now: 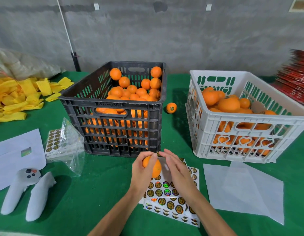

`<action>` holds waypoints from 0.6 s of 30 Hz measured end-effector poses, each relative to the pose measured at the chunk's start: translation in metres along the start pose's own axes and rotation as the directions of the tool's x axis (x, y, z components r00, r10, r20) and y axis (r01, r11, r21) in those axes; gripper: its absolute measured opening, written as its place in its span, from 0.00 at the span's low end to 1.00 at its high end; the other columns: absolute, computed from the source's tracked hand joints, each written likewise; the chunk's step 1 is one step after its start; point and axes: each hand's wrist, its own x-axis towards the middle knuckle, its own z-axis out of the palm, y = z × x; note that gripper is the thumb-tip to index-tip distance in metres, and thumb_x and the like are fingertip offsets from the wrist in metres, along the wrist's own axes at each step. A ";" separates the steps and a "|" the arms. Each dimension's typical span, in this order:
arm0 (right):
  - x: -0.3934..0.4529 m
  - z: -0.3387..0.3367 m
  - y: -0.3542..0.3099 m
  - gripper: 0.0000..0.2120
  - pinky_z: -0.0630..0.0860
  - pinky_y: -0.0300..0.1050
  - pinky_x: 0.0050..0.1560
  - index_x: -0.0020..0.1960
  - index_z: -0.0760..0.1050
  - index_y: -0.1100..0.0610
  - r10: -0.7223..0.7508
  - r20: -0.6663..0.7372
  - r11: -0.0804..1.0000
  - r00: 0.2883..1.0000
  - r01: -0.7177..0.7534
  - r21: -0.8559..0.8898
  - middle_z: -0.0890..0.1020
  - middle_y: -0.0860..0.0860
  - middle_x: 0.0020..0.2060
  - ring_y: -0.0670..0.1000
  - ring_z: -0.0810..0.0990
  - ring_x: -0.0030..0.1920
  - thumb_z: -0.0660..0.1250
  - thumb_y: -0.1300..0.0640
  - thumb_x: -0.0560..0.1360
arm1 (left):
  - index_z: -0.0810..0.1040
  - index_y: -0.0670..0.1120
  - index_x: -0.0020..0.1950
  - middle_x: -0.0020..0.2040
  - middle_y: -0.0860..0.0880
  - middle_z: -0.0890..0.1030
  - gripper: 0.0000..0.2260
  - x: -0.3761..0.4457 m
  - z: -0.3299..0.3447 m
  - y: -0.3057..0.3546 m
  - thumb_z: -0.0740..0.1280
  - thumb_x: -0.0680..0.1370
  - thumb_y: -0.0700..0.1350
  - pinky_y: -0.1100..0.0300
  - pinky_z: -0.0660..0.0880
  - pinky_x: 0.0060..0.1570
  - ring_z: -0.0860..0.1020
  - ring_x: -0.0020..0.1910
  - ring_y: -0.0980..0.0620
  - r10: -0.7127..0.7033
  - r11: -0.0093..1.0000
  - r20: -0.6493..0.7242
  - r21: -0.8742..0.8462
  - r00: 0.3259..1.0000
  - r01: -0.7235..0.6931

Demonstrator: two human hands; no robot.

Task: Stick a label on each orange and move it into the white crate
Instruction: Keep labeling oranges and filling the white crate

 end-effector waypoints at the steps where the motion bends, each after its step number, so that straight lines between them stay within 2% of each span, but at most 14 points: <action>1: 0.000 0.000 -0.001 0.16 0.61 0.42 0.76 0.66 0.79 0.38 -0.003 -0.004 1.000 1.000 0.003 0.021 0.70 0.30 0.71 0.31 0.65 0.72 0.55 0.44 0.86 | 0.83 0.57 0.49 0.47 0.57 0.84 0.08 0.002 0.002 0.003 0.70 0.76 0.59 0.70 0.76 0.45 0.82 0.46 0.59 -0.007 1.000 -0.013 -0.008 1.000 0.007; 3: 0.000 -0.001 -0.006 0.16 0.63 0.43 0.74 0.61 0.83 0.41 0.018 -0.006 0.988 1.000 -0.017 0.153 0.73 0.32 0.70 0.33 0.68 0.71 0.58 0.42 0.85 | 0.84 0.55 0.49 0.46 0.55 0.84 0.07 0.005 0.004 0.008 0.70 0.78 0.56 0.69 0.77 0.44 0.82 0.45 0.59 -0.024 0.999 -0.049 -0.033 0.999 0.022; 6: 0.000 -0.003 -0.012 0.19 0.62 0.49 0.76 0.61 0.84 0.47 0.063 -0.002 0.930 0.998 -0.058 0.363 0.78 0.38 0.68 0.39 0.74 0.70 0.62 0.39 0.80 | 0.83 0.52 0.49 0.44 0.49 0.83 0.08 0.008 0.003 0.014 0.68 0.82 0.54 0.65 0.77 0.41 0.80 0.39 0.56 -0.029 0.998 -0.073 -0.056 0.997 0.025; 8: 0.000 0.000 -0.015 0.20 0.65 0.47 0.72 0.57 0.86 0.46 0.102 0.010 0.928 0.995 -0.099 0.359 0.78 0.37 0.68 0.39 0.75 0.69 0.62 0.37 0.77 | 0.82 0.50 0.48 0.41 0.46 0.81 0.11 0.007 0.002 0.019 0.67 0.83 0.55 0.60 0.77 0.39 0.78 0.37 0.54 -0.041 0.997 -0.061 -0.068 0.997 0.037; 11: -0.003 0.005 -0.015 0.13 0.65 0.34 0.61 0.57 0.82 0.33 0.139 -0.012 0.962 0.990 -0.132 0.239 0.73 0.27 0.67 0.33 0.69 0.69 0.60 0.34 0.81 | 0.81 0.48 0.47 0.38 0.48 0.79 0.16 0.005 0.003 0.024 0.68 0.81 0.60 0.57 0.75 0.40 0.76 0.36 0.52 -0.034 0.995 -0.021 -0.095 0.999 0.032; 13: -0.003 0.004 -0.011 0.17 0.61 0.32 0.64 0.60 0.81 0.35 0.099 -0.044 0.973 0.994 -0.087 0.215 0.69 0.22 0.68 0.29 0.65 0.69 0.57 0.33 0.81 | 0.81 0.48 0.50 0.42 0.49 0.81 0.19 0.006 0.005 0.026 0.70 0.77 0.65 0.57 0.78 0.44 0.80 0.39 0.51 -0.049 0.990 0.007 -0.132 0.999 0.049; 15: 0.000 0.003 -0.009 0.19 0.61 0.37 0.73 0.63 0.81 0.37 0.057 -0.059 0.971 0.997 -0.041 0.235 0.68 0.24 0.70 0.28 0.64 0.71 0.56 0.33 0.81 | 0.83 0.52 0.54 0.51 0.48 0.84 0.21 0.008 0.007 0.028 0.76 0.70 0.66 0.52 0.82 0.51 0.84 0.47 0.47 -0.088 0.981 0.034 -0.169 0.996 0.092; 18: 0.002 0.001 -0.010 0.18 0.64 0.51 0.78 0.63 0.81 0.36 0.041 -0.073 0.941 0.997 -0.014 0.337 0.71 0.33 0.73 0.39 0.68 0.74 0.58 0.37 0.80 | 0.83 0.57 0.55 0.57 0.46 0.82 0.22 0.009 0.014 0.036 0.80 0.64 0.60 0.45 0.83 0.55 0.84 0.53 0.44 -0.111 0.974 0.042 -0.193 0.993 0.117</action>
